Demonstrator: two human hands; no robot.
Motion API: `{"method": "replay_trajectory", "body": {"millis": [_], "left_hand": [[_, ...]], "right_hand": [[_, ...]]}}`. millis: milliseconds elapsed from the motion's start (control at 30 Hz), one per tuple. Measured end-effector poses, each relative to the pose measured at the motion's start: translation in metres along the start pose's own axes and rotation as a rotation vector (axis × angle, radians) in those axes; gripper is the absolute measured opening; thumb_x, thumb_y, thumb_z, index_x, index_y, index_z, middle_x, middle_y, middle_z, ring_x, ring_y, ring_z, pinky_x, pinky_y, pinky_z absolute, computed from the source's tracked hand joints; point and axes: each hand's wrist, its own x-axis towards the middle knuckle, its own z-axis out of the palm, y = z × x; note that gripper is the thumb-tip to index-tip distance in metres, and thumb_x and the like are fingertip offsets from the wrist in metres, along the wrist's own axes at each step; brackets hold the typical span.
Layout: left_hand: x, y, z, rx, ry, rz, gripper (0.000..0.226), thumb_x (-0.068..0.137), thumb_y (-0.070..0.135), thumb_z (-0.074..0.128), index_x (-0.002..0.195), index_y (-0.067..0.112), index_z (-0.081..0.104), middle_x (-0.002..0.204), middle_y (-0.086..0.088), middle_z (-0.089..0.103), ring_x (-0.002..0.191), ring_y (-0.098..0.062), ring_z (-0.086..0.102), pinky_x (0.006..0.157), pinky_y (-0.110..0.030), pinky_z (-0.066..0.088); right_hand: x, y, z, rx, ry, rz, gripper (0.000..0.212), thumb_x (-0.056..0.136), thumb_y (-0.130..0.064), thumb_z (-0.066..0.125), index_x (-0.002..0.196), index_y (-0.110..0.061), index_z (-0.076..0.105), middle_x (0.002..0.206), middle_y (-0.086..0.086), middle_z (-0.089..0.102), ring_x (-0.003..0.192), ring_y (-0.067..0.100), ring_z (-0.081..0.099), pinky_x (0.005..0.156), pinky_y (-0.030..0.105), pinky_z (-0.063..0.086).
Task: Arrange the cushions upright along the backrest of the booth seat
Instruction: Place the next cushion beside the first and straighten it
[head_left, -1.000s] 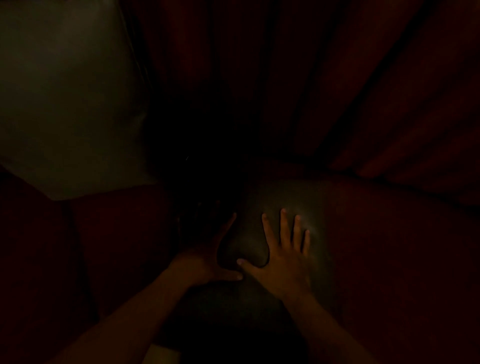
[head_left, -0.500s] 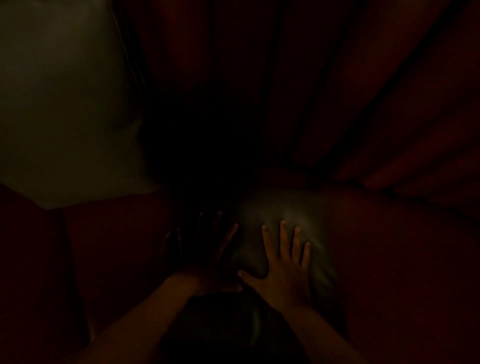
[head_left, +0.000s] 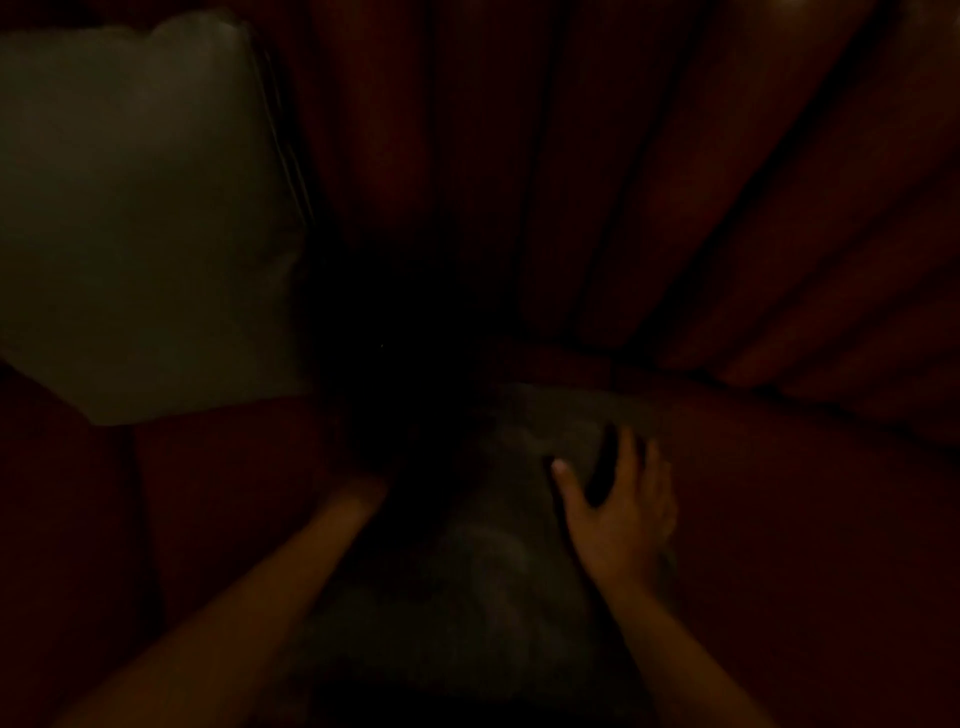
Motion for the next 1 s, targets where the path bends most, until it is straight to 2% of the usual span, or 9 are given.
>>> {"method": "replay_trajectory", "body": {"millis": [100, 167, 267, 433, 567, 700, 833, 933, 1000], "left_hand": [[0.008, 0.004, -0.008, -0.169, -0.046, -0.066, 0.045, 0.103, 0.026, 0.052, 0.140, 0.000, 0.051, 0.139, -0.013, 0.056, 0.117, -0.028, 0.057, 0.103, -0.041, 0.046], [0.007, 0.003, -0.010, -0.167, -0.042, -0.060, 0.039, 0.103, 0.018, 0.052, 0.137, -0.002, 0.052, 0.137, -0.015, 0.056, 0.113, -0.030, 0.057, 0.099, -0.039, 0.047], [-0.008, 0.006, -0.012, -0.122, 0.000, -0.022, 0.038, 0.103, 0.020, 0.052, 0.137, 0.004, 0.052, 0.136, -0.019, 0.053, 0.124, -0.038, 0.053, 0.104, -0.044, 0.043], [-0.053, 0.030, -0.035, -0.458, 0.140, 0.272, 0.014, 0.088, 0.028, 0.073, 0.099, 0.028, 0.064, 0.108, -0.004, 0.066, 0.089, -0.017, 0.064, 0.081, -0.039, 0.053], [-0.082, 0.040, -0.066, -0.696, 0.074, 0.511, 0.063, 0.071, 0.039, 0.086, 0.126, 0.034, 0.058, 0.120, 0.005, 0.067, 0.106, -0.016, 0.068, 0.083, -0.037, 0.058], [-0.093, 0.025, -0.074, -0.702, 0.090, 0.564, 0.104, 0.051, 0.073, 0.084, 0.141, 0.034, 0.052, 0.132, 0.009, 0.065, 0.119, -0.013, 0.064, 0.094, -0.039, 0.056], [-0.098, 0.027, -0.083, -0.730, 0.148, 0.641, 0.098, 0.052, 0.070, 0.085, 0.138, 0.035, 0.052, 0.131, 0.008, 0.066, 0.117, -0.012, 0.065, 0.094, -0.037, 0.053], [-0.102, 0.047, -0.098, -0.644, 0.244, 0.755, 0.092, 0.063, 0.053, 0.082, 0.142, 0.025, 0.044, 0.136, 0.002, 0.060, 0.121, -0.007, 0.061, 0.091, -0.022, 0.053], [-0.107, 0.059, -0.115, -0.539, 0.277, 0.785, 0.084, 0.057, 0.054, 0.084, 0.131, 0.037, 0.048, 0.129, 0.007, 0.061, 0.114, -0.001, 0.063, 0.085, -0.018, 0.054]], "right_hand": [[0.029, 0.013, -0.004, 0.128, -0.185, 0.470, 0.113, 0.077, -0.088, 0.050, 0.162, -0.027, 0.008, 0.166, 0.016, 0.024, 0.148, 0.044, 0.029, 0.119, 0.061, 0.024], [0.032, 0.016, -0.002, 0.222, -0.229, 0.560, 0.106, 0.078, -0.082, 0.059, 0.155, -0.015, 0.031, 0.152, 0.019, 0.045, 0.135, 0.046, 0.047, 0.112, 0.059, 0.037], [0.022, 0.009, -0.010, 0.249, -0.087, 0.516, 0.081, 0.084, -0.071, 0.064, 0.137, -0.012, 0.052, 0.134, 0.018, 0.059, 0.122, 0.043, 0.057, 0.106, 0.057, 0.043], [0.002, -0.021, -0.056, 0.626, 0.167, 0.339, 0.065, 0.084, -0.056, 0.076, 0.135, -0.020, 0.055, 0.126, 0.003, 0.065, 0.114, 0.027, 0.062, 0.100, 0.044, 0.051], [-0.005, -0.049, -0.098, 0.804, 0.286, 0.185, 0.068, 0.094, -0.054, 0.065, 0.151, -0.027, 0.040, 0.134, -0.014, 0.048, 0.121, 0.007, 0.048, 0.098, 0.031, 0.042], [-0.021, -0.047, -0.100, 0.923, 0.234, 0.180, 0.090, 0.085, -0.080, 0.041, 0.155, -0.024, 0.038, 0.153, -0.001, 0.048, 0.138, 0.017, 0.047, 0.116, 0.046, 0.039], [-0.021, -0.039, -0.105, 0.940, 0.183, 0.214, 0.090, 0.082, -0.085, 0.037, 0.149, -0.026, 0.045, 0.148, 0.000, 0.052, 0.134, 0.022, 0.051, 0.113, 0.050, 0.040], [-0.016, -0.043, -0.127, 0.931, 0.299, 0.223, 0.081, 0.081, -0.087, 0.040, 0.138, -0.031, 0.052, 0.137, -0.002, 0.058, 0.125, 0.020, 0.056, 0.108, 0.053, 0.045], [-0.013, -0.053, -0.148, 0.910, 0.374, 0.215, 0.070, 0.088, -0.076, 0.046, 0.142, -0.033, 0.048, 0.138, -0.005, 0.055, 0.125, 0.017, 0.055, 0.107, 0.055, 0.046]]}}
